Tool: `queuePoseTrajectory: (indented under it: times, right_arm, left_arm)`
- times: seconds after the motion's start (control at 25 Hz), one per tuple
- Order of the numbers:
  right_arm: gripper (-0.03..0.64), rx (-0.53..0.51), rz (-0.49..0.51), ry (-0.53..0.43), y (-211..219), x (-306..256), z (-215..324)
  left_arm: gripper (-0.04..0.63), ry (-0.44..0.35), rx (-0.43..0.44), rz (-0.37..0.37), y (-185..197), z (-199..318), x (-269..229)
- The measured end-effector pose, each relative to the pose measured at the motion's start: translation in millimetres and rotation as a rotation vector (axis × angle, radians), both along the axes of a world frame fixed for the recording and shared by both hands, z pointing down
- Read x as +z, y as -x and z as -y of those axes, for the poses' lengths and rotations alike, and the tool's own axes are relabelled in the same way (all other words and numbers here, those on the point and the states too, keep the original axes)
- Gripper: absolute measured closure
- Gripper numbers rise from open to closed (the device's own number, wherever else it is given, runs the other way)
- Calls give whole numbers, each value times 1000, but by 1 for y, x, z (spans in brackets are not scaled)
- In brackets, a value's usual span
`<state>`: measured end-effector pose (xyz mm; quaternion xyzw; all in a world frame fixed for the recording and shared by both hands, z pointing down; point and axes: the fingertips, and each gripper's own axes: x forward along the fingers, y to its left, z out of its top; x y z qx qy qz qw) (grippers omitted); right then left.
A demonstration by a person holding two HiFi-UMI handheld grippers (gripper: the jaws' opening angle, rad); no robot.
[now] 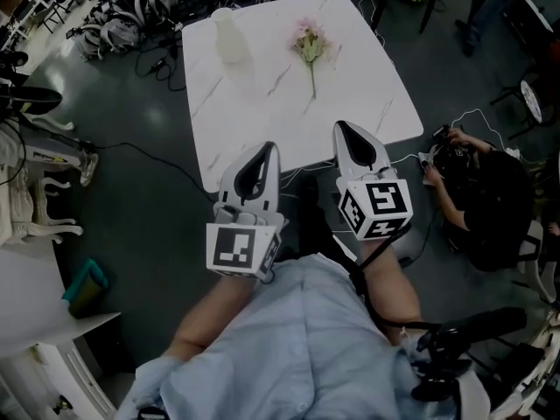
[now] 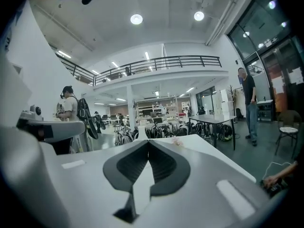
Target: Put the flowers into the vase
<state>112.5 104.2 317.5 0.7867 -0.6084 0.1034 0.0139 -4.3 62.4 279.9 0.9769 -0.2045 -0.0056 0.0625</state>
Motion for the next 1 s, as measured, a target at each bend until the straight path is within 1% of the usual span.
queuePoseTrajectory:
  times: [0.24,0.36,0.52,0.64,0.8,0.92,1.0]
  right_arm:
    - [611,-28,65,37,-76,32,62]
    - [611,-55,94,66,-115,44,97]
    - [598,-89,118,100,-152,57,136]
    - [581,-104,138,132,-168,66,157]
    - [514,-119,160,204,-178,87,180]
    - [457,-103,190,266,-187,107,199]
    - [433,-88,214,316,-195,125,213]
  left_arm:
    - [591,9,-27,39,-77,56,12]
    - [590,25,-44,75,-117,83,16]
    - [591,36,-67,102,-155,109,14]
    - [591,42,-85,108,-172,126,11]
    - [591,63,-104,107,-182,151,14]
    - [591,93,-103,117,-185,171,25]
    - [591,112,-98,120,-189,186,34]
